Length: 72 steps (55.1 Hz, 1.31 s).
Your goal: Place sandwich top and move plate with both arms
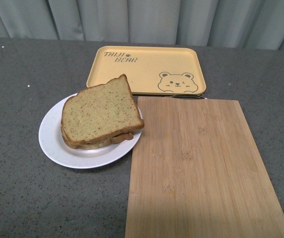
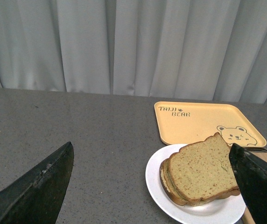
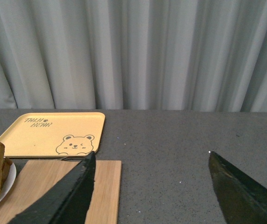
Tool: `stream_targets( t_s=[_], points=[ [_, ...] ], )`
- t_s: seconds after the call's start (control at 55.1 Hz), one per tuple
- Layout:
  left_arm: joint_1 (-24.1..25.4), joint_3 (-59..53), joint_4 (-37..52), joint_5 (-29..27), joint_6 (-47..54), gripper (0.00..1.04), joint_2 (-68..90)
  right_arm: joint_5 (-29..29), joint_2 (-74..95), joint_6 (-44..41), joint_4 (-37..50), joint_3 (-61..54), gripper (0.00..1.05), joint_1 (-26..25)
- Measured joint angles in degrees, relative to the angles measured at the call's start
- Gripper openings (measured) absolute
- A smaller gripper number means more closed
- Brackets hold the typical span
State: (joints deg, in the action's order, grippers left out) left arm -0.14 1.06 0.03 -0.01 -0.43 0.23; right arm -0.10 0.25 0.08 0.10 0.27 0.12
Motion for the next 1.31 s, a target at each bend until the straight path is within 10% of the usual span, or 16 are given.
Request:
stream_targets(
  t_s=[0.163, 0.671, 1.306],
  points=[
    [1.2, 4.4, -10.6, 6.5, -9.8, 0.98, 11.9, -0.1, 0.0, 0.0, 0.0, 0.0, 0.97, 0.0],
    [1.1, 15.6, 29.9, 16.1, -39.5, 0.98, 82.3, 0.0, 0.0, 0.0, 0.0, 0.0, 0.95, 0.0],
    [-0.4, 30.0, 33.2, 21.6, -52.4, 0.98, 110.8, 0.0, 0.0, 0.0, 0.0, 0.0, 0.95, 0.0]
  ],
)
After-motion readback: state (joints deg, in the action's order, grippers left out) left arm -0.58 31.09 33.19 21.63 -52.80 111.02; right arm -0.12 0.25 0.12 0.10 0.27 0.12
